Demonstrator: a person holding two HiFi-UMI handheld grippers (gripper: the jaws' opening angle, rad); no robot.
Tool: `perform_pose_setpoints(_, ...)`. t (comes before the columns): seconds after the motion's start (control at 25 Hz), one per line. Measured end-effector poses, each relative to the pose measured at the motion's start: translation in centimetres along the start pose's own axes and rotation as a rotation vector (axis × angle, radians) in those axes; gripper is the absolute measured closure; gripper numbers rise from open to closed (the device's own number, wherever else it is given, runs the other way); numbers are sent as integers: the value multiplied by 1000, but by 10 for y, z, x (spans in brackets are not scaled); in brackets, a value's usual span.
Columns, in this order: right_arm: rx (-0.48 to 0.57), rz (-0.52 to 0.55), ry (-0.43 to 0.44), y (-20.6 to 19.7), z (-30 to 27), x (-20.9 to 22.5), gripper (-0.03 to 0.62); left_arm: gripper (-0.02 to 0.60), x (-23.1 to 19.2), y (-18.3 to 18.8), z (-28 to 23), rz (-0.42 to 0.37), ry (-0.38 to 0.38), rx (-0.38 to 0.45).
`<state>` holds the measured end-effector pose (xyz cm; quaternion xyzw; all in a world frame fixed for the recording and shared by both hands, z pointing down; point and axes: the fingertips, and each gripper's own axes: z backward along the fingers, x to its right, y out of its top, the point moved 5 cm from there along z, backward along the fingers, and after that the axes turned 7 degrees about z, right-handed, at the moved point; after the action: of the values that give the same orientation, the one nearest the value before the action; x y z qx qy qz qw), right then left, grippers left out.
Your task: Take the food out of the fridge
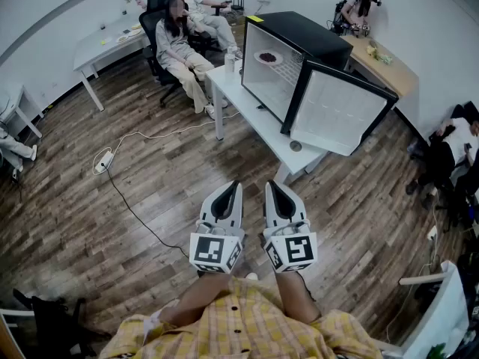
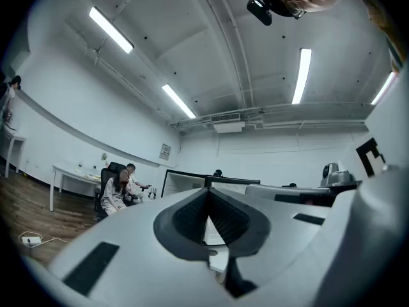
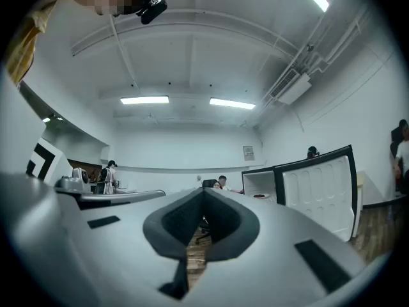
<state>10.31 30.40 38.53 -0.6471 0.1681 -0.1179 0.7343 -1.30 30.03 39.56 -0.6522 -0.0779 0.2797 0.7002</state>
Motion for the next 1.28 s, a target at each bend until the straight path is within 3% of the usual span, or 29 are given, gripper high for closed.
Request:
perform_pose_setpoints(0.4, -61, -50, 9, -16, -4, -18, 586, 574, -14, -3, 10, 11, -6, -24)
perform_pose_setpoints(0.84, -65, -4, -48, -15, -12, -46, 586, 574, -41, -11, 20, 33, -83, -68)
perform_pose_setpoints(1.28, -55, -6, -45, -34, -63, -51, 586, 574, -86, -17, -9, 41, -86, -74)
